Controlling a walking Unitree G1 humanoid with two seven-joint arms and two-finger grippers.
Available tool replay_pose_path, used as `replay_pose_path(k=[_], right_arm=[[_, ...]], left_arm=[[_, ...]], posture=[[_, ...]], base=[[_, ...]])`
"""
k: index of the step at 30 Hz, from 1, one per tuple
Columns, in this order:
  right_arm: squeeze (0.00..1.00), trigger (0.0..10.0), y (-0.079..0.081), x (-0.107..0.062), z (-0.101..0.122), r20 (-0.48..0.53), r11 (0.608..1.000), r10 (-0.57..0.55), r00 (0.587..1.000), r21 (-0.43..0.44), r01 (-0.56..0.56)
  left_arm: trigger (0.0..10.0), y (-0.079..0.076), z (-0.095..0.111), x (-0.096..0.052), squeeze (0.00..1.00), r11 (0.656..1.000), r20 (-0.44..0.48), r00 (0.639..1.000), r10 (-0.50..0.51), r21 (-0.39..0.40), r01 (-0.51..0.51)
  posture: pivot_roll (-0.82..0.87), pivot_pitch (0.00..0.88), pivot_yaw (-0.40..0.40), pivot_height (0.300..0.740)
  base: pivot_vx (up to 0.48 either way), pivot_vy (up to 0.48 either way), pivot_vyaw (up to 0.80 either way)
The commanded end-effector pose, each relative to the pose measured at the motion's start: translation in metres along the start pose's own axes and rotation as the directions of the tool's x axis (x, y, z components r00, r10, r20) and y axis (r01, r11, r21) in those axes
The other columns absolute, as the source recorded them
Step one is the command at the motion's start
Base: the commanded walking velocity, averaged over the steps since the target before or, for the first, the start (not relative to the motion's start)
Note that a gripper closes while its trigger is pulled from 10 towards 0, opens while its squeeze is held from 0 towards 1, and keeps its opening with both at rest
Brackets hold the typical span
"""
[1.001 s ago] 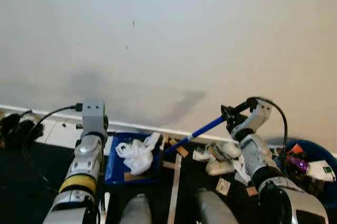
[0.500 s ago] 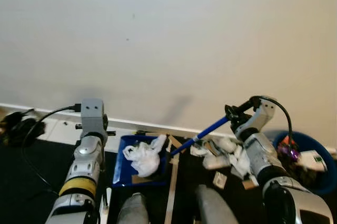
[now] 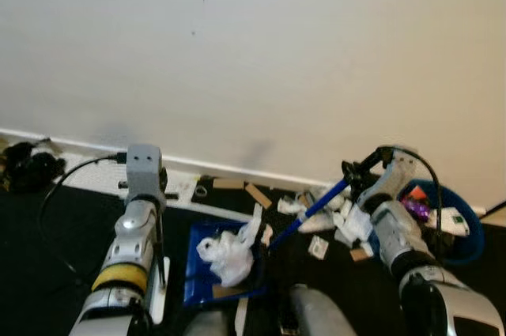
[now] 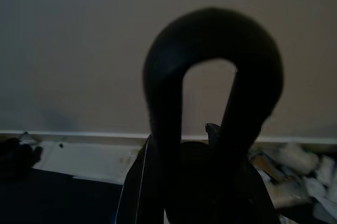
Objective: Sweep floor
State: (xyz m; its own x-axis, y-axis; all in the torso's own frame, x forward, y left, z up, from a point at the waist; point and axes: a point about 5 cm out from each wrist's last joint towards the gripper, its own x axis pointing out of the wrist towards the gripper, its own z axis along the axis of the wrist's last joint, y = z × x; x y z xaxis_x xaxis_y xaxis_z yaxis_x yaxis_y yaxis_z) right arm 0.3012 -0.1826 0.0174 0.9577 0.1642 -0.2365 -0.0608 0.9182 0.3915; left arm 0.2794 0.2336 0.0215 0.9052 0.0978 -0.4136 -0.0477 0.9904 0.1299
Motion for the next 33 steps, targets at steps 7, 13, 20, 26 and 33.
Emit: replay_pose_path(k=[7, 13, 20, 26, 33], right_arm=[[0.0, 10.0, -0.011, 0.005, 0.03, 0.093, 0.999, -0.035, 0.995, 0.003, 0.035], [0.0, 10.0, -0.016, 0.006, 0.039, 0.104, 0.999, -0.044, 0.994, -0.019, 0.046], [0.0, 10.0, -0.016, 0.006, 0.041, 0.102, 0.999, -0.041, 0.994, -0.03, 0.044], [0.0, 10.0, -0.015, 0.007, 0.043, 0.097, 0.998, -0.028, 0.995, -0.047, 0.032], [0.0, 10.0, -0.014, 0.008, 0.043, 0.092, 0.998, -0.021, 0.996, -0.055, 0.026]], left_arm=[[10.0, -0.018, -0.021, -0.002, 0.0, 0.997, -0.103, 0.991, -0.081, -0.027, 0.079], [10.0, -0.022, -0.023, -0.002, 0.0, 0.996, -0.107, 0.99, -0.089, -0.033, 0.086], [10.0, -0.023, -0.024, -0.003, 0.0, 0.995, -0.11, 0.99, -0.091, -0.038, 0.087], [10.0, -0.025, -0.026, -0.003, 0.0, 0.995, -0.114, 0.989, -0.092, -0.045, 0.087], [10.0, -0.025, -0.029, -0.004, 0.0, 0.995, -0.119, 0.989, -0.091, -0.049, 0.085]], posture=[[0.1, 0.0, -0.057, 0.74], [0.09, 0.0, -0.06, 0.74], [0.09, 0.0, -0.064, 0.74], [0.09, 0.0, -0.07, 0.74], [0.09, 0.0, -0.075, 0.74]], base=[[0.0, -0.408, 0.0], [0.0, -0.427, 0.0], [0.0, -0.426, 0.0], [0.0, -0.424, 0.0], [0.0, -0.425, 0.0]])
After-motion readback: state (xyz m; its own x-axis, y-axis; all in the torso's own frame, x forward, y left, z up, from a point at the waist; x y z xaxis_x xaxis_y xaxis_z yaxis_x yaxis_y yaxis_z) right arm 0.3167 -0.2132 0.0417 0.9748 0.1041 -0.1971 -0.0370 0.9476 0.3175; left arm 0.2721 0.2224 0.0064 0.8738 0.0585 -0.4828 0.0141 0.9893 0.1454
